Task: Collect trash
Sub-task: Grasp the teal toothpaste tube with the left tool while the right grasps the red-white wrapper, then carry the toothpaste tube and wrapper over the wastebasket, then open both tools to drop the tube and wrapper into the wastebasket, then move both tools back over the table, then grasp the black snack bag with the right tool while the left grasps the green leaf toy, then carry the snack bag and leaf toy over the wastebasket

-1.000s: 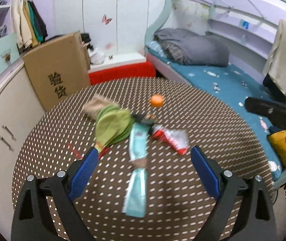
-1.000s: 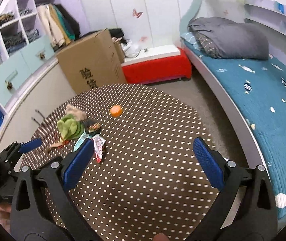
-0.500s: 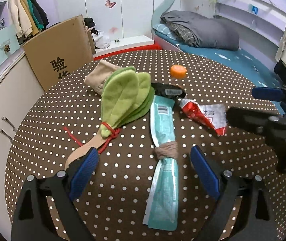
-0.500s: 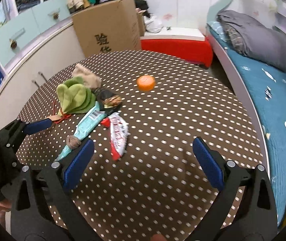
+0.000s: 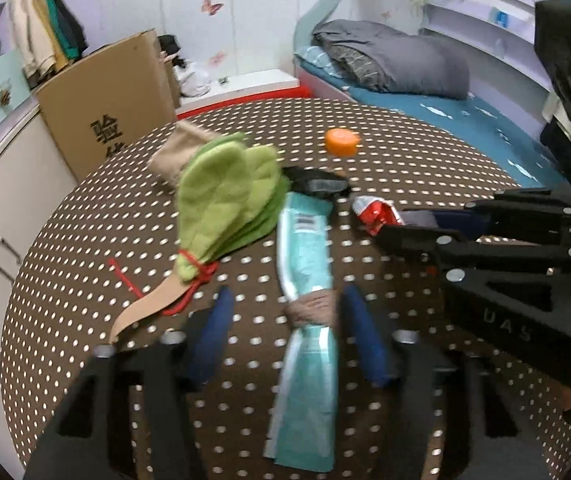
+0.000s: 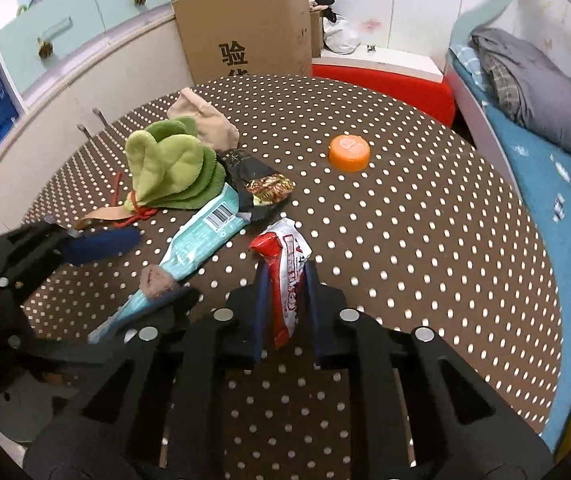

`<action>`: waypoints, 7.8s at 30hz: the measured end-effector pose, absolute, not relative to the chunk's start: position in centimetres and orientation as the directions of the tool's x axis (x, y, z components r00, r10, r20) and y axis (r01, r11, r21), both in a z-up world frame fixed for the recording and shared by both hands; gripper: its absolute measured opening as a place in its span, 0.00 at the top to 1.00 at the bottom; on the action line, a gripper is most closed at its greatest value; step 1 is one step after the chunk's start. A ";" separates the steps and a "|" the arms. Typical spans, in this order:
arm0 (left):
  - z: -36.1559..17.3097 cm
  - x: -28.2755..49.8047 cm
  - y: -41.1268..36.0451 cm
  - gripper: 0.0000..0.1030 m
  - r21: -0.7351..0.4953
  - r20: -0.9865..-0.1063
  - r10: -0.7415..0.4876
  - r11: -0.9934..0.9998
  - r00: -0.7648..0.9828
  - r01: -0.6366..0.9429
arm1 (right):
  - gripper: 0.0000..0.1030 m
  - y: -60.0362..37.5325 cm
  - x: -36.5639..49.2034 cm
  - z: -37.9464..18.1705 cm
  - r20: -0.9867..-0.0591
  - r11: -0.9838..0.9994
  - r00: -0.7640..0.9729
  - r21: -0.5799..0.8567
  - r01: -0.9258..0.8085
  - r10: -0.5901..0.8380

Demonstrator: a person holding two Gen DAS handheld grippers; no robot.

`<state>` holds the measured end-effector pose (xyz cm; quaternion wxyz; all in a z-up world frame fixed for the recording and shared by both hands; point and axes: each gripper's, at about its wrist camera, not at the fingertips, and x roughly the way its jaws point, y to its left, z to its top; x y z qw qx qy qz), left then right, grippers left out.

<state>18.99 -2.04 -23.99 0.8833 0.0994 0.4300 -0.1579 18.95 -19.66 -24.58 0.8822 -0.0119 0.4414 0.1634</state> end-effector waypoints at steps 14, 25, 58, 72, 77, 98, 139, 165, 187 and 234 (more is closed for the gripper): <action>-22.9 15.6 -3.9 0.80 -0.090 -0.786 -0.286 0.930 0.548 0.356 | 0.84 -29.4 13.6 -21.4 -0.707 0.955 0.643 0.236 -0.179 0.295; -18.3 13.5 -9.0 0.80 -0.103 -0.728 -0.354 0.903 0.587 0.417 | 0.84 -36.7 10.2 -18.2 -0.613 0.950 0.743 0.295 -0.098 0.267; -22.8 18.5 -37.7 0.79 -0.183 -0.852 -0.436 0.767 0.291 0.614 | 0.83 -60.9 8.5 -26.2 -0.662 0.823 0.742 0.477 0.307 0.107; -28.5 22.5 -41.3 0.11 -0.160 -0.906 -0.356 0.791 0.231 0.590 | 0.31 -63.3 12.2 -34.6 -0.703 0.683 0.673 0.608 0.404 0.229; -26.5 22.5 -40.0 0.11 -0.147 -0.888 -0.363 0.806 0.282 0.574 | 0.07 -63.5 11.2 -35.0 -0.706 0.657 0.673 0.618 0.432 0.221; -16.2 18.0 -30.7 0.10 -0.123 -0.748 -0.458 0.806 0.480 0.579 | 0.06 -57.9 8.1 -24.2 -0.660 0.769 0.746 0.521 0.370 0.088; -16.9 19.2 1.7 0.10 -0.063 -0.674 -0.252 0.956 0.694 0.286 | 0.06 -28.7 17.8 -17.8 -0.691 0.955 0.666 0.264 -0.132 0.283; -23.6 24.6 5.3 0.81 -0.117 -0.789 -0.272 0.947 0.551 0.300 | 0.42 -16.4 24.8 -24.0 -0.793 0.879 0.485 0.129 -0.460 0.370; -22.0 17.6 3.4 0.85 -0.183 -0.756 -0.301 0.950 0.582 0.254 | 0.65 -22.6 18.6 -21.6 -0.717 0.902 0.566 0.213 -0.376 0.406; -16.9 15.7 -33.5 0.85 -0.142 -0.738 -0.529 0.729 0.419 0.670 | 0.65 -59.7 8.5 -24.1 -0.610 0.812 0.777 0.527 0.252 0.154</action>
